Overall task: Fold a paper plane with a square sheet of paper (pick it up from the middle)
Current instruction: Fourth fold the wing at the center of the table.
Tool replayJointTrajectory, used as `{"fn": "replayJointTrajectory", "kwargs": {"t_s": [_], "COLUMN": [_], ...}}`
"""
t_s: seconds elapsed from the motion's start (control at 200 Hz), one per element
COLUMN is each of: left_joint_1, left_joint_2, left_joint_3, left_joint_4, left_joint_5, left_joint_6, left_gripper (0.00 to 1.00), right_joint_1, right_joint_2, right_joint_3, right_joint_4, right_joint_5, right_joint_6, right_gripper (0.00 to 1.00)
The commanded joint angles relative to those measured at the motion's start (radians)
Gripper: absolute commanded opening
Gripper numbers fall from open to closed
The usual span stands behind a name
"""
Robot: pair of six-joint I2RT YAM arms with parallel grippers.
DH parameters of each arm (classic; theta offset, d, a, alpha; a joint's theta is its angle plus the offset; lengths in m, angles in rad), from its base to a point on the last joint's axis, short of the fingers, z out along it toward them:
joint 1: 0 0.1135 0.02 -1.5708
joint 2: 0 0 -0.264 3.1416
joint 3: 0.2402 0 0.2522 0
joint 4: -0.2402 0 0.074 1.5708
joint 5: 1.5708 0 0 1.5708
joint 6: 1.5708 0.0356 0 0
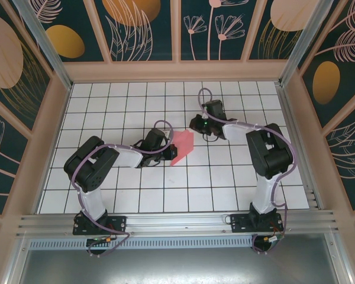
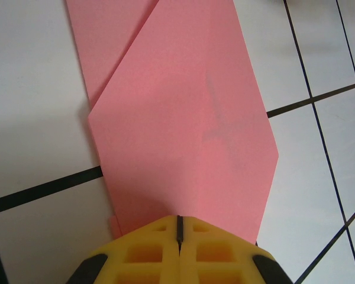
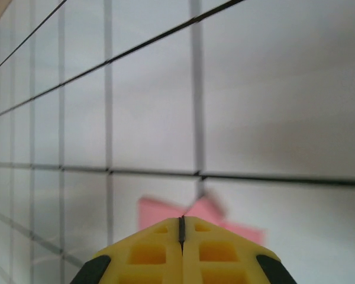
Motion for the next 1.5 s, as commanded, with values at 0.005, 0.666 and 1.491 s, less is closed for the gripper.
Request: {"fn": "replayJointTrajectory", "kwargs": {"t_s": [0.005, 0.666, 1.491], "left_joint_1": [0.005, 0.005, 0.0], "left_joint_2": [0.016, -0.168, -0.083], "left_joint_3": [-0.03, 0.022, -0.03], "left_joint_4": [-0.144, -0.122, -0.073], "left_joint_5": [-0.02, -0.009, 0.171], "left_joint_6": [0.022, -0.067, -0.162], "left_gripper": [0.0, 0.17, 0.17], "right_joint_1": [0.069, 0.099, 0.1], "right_joint_2": [-0.006, 0.156, 0.167], "right_joint_3": [-0.042, -0.082, -0.083], "right_joint_4": [0.026, -0.02, -0.033], "right_joint_5": [-0.049, 0.02, 0.032], "right_joint_6": [0.04, 0.068, 0.091], "right_gripper": [0.0, 0.0, 0.0]}}
